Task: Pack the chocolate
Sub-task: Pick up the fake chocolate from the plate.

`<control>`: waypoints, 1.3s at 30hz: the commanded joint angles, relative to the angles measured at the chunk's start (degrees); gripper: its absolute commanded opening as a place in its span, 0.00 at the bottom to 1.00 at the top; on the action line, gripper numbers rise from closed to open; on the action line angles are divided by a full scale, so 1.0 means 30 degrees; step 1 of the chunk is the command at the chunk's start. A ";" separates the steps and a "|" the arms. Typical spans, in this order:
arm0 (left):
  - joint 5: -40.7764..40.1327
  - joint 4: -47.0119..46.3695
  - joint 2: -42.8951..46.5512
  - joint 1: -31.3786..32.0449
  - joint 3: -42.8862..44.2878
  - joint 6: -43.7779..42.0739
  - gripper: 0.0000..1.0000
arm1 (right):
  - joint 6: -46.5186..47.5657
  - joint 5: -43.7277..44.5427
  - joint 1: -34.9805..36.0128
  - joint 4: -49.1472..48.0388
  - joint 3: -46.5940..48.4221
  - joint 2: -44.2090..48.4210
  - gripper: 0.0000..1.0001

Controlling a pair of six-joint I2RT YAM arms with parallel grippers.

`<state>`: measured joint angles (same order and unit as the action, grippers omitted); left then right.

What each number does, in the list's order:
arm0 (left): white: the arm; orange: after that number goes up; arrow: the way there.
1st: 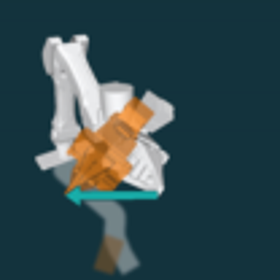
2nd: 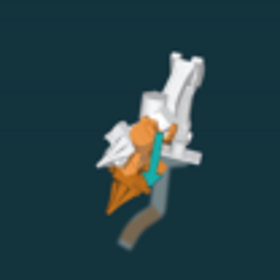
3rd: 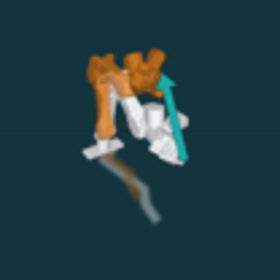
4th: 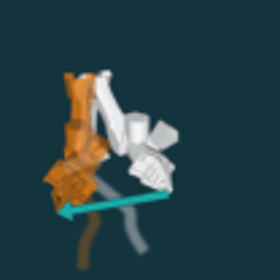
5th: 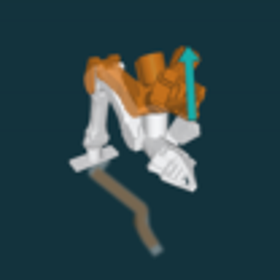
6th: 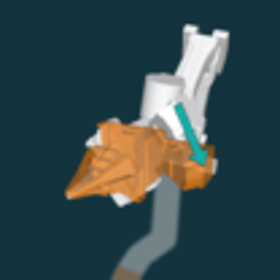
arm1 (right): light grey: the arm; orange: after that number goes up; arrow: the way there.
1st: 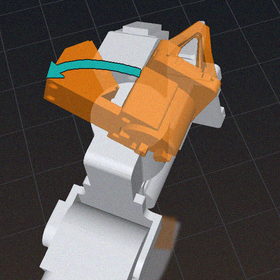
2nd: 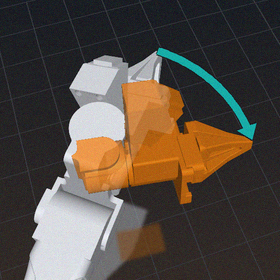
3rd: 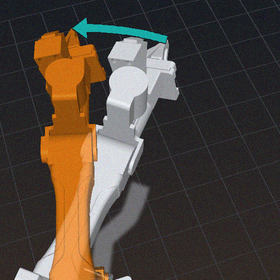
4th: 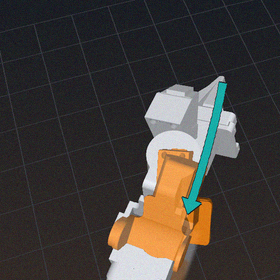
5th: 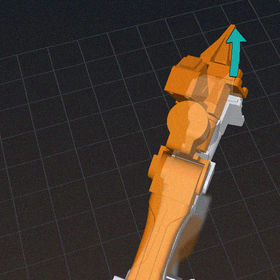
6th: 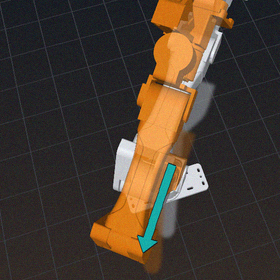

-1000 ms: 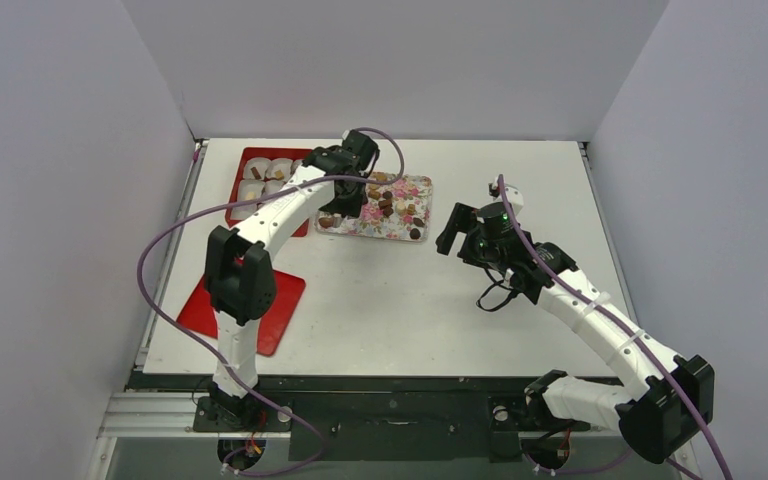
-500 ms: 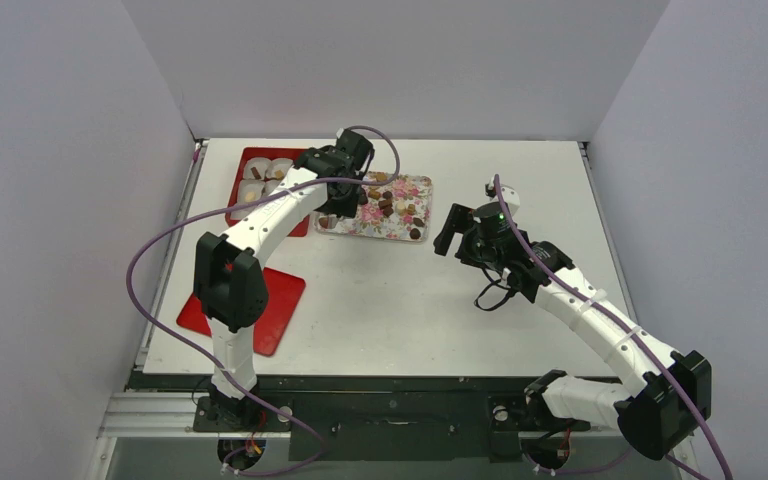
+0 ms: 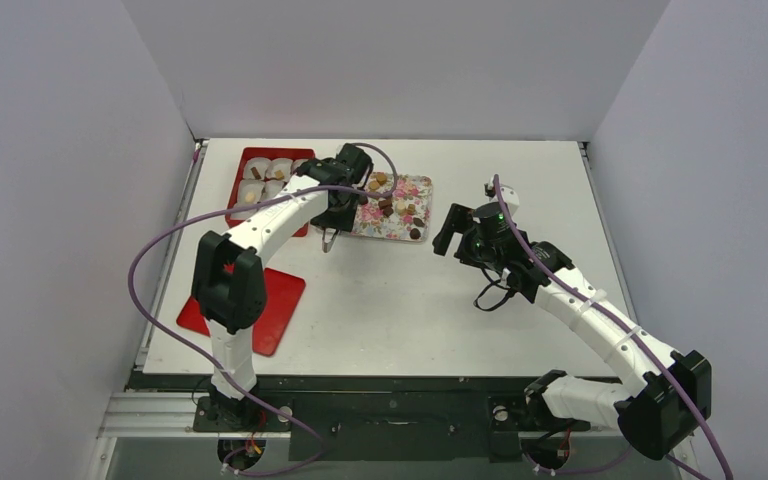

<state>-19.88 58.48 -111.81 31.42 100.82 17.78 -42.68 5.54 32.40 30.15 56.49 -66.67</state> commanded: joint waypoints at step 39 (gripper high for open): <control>-0.0190 -0.0171 0.0786 0.0446 0.1517 0.0211 0.26 | -0.0024 0.0378 0.0227 -0.0573 0.0328 0.0373 0.89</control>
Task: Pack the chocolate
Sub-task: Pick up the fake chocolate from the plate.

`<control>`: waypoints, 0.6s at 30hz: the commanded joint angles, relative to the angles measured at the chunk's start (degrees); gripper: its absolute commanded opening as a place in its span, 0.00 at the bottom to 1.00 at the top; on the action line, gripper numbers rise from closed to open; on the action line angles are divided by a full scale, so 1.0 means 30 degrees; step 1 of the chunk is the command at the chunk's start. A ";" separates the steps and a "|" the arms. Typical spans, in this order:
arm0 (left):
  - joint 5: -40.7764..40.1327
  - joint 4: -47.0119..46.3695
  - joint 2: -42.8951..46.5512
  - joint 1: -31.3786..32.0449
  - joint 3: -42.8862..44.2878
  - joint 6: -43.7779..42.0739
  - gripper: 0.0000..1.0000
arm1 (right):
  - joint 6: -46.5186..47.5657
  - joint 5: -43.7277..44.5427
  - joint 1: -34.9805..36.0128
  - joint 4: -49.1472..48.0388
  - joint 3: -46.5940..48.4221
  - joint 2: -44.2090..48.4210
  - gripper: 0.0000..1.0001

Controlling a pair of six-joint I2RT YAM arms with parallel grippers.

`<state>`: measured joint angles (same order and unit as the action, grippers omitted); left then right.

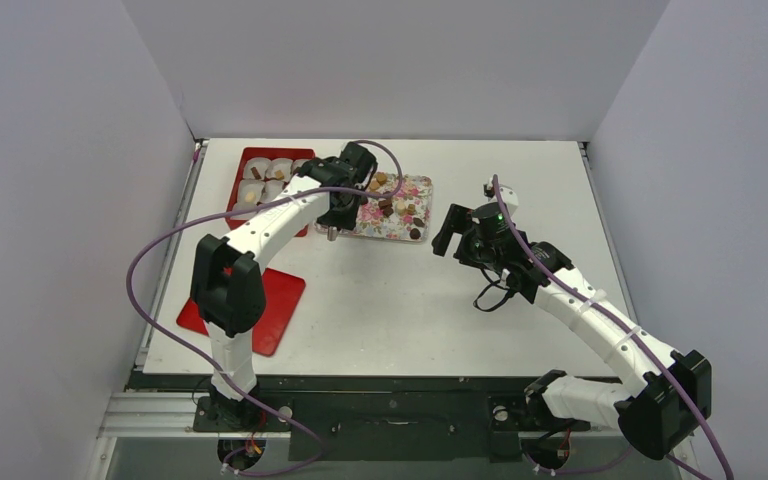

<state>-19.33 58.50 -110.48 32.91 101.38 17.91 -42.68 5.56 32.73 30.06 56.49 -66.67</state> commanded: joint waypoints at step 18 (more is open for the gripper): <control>-0.0801 0.0714 0.2602 -0.1463 0.3144 0.0515 0.24 | 0.0227 -0.0277 -0.0017 -0.0303 0.0614 0.0592 0.89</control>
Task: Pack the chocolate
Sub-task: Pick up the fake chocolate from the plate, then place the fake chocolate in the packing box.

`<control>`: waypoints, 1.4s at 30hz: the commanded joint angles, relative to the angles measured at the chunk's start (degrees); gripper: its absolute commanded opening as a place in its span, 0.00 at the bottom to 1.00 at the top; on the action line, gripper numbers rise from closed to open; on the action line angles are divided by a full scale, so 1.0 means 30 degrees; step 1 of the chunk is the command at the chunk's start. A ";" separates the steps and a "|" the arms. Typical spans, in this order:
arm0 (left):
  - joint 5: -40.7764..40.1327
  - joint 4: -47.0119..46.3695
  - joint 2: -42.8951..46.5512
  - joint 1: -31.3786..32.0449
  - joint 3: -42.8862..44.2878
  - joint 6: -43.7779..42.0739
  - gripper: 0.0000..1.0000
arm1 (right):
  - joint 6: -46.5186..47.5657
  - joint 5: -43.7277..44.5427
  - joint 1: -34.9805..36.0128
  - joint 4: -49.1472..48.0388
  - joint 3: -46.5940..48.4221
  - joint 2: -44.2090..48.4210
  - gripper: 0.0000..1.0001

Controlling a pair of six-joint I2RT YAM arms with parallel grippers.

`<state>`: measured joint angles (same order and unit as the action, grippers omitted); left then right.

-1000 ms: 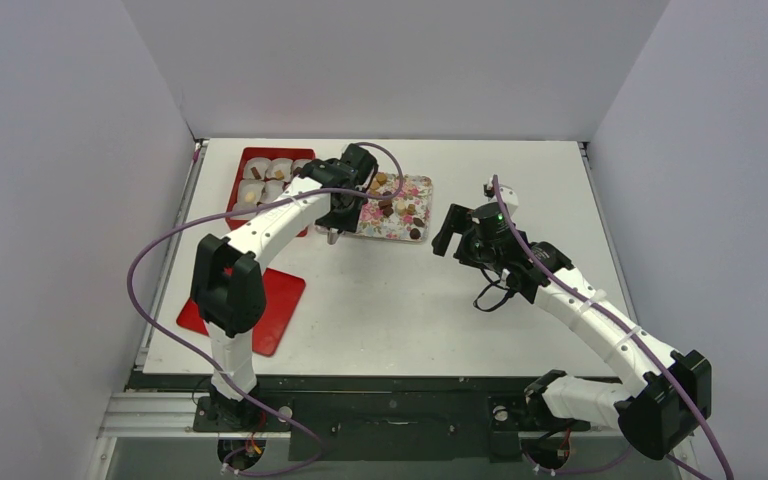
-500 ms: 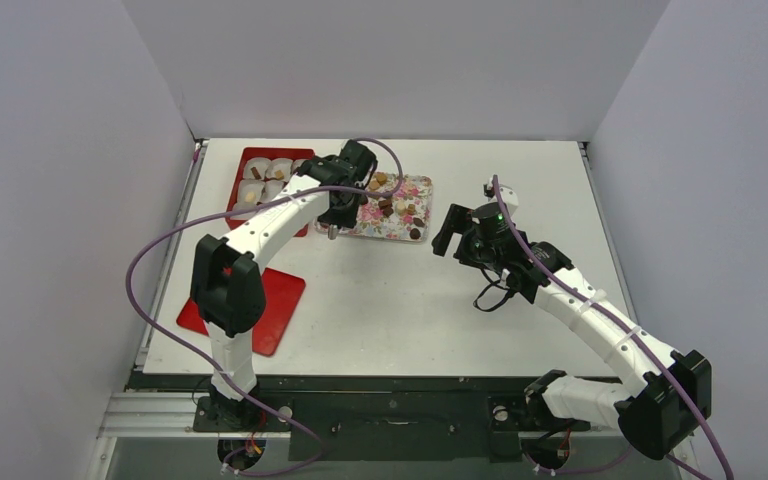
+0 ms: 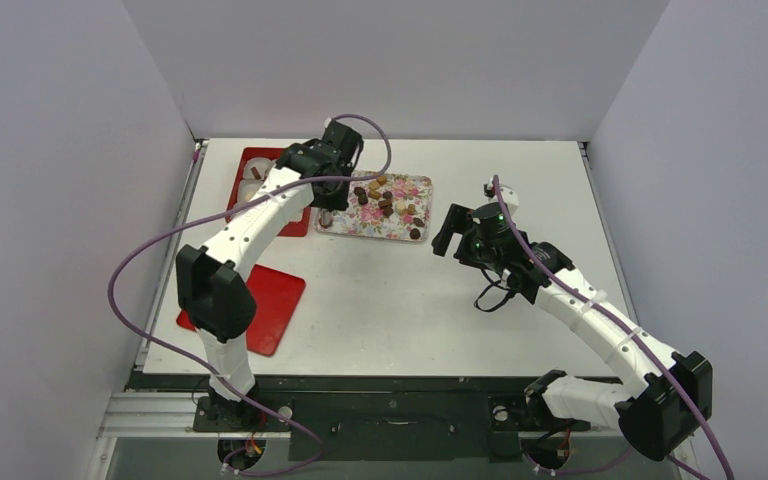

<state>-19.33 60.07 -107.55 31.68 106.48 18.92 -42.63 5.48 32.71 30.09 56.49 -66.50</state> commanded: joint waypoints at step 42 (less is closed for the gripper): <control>0.0617 -0.1420 -0.2508 -0.7315 0.2157 -0.0298 0.38 | 0.1489 -0.2936 -0.0224 0.0136 0.2492 -0.3084 0.89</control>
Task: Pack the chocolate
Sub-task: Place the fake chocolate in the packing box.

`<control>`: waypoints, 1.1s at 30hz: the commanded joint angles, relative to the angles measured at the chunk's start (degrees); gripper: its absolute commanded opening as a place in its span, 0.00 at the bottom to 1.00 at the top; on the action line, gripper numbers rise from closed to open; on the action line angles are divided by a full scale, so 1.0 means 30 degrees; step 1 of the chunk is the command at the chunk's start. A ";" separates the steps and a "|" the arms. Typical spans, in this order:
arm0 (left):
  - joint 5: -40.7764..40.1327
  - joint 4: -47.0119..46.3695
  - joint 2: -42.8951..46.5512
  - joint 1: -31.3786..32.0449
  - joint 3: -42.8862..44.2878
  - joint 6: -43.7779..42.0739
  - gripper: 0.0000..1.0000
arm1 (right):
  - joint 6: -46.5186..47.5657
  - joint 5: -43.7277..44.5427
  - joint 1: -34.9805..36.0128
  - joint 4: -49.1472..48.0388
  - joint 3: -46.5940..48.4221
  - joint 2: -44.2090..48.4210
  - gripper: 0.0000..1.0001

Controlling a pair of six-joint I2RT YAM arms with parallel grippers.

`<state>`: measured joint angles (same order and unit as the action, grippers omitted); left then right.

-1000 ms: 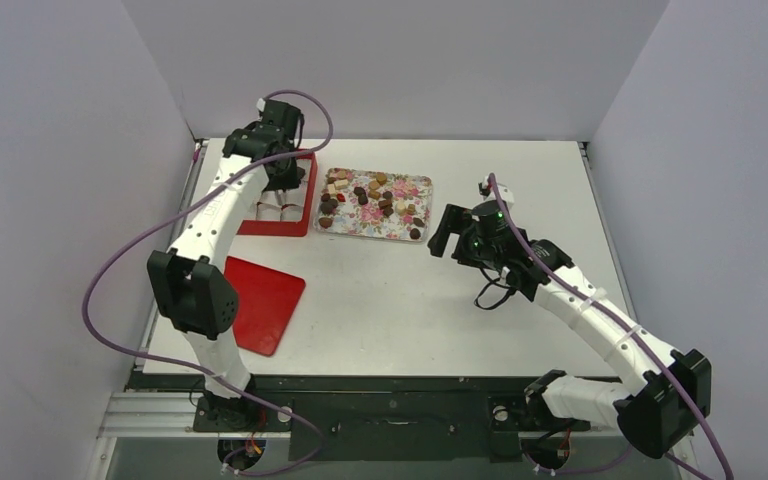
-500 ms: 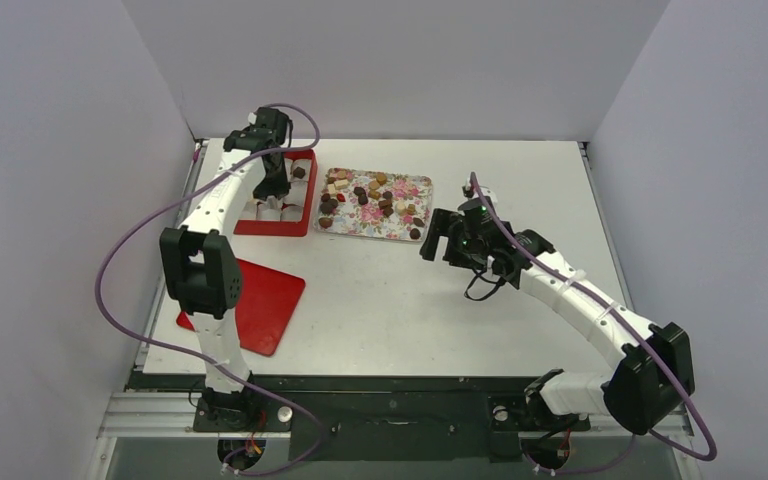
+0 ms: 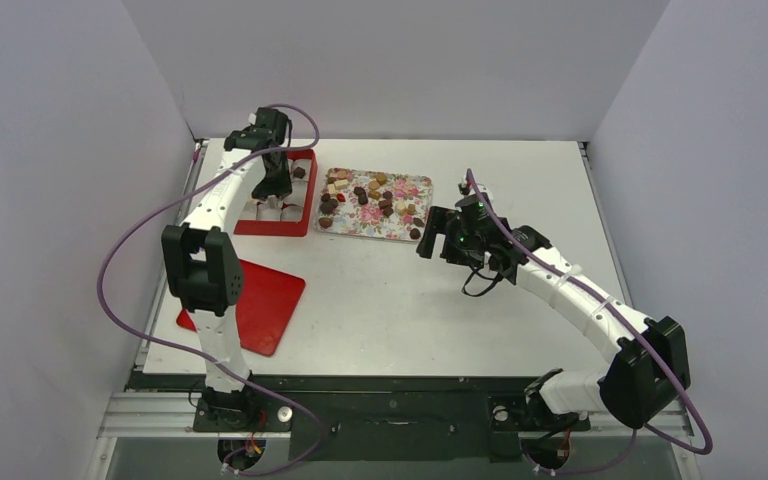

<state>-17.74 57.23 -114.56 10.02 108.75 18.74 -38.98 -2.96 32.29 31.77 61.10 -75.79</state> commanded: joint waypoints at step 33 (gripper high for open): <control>0.0222 0.1494 0.4969 0.6070 -0.0948 0.1192 0.40 | -0.0017 0.0513 -0.0335 -0.0277 -0.0382 0.2676 0.89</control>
<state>-17.06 62.96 -103.24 27.29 110.39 20.43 -38.35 -2.96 31.59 31.75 61.12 -70.46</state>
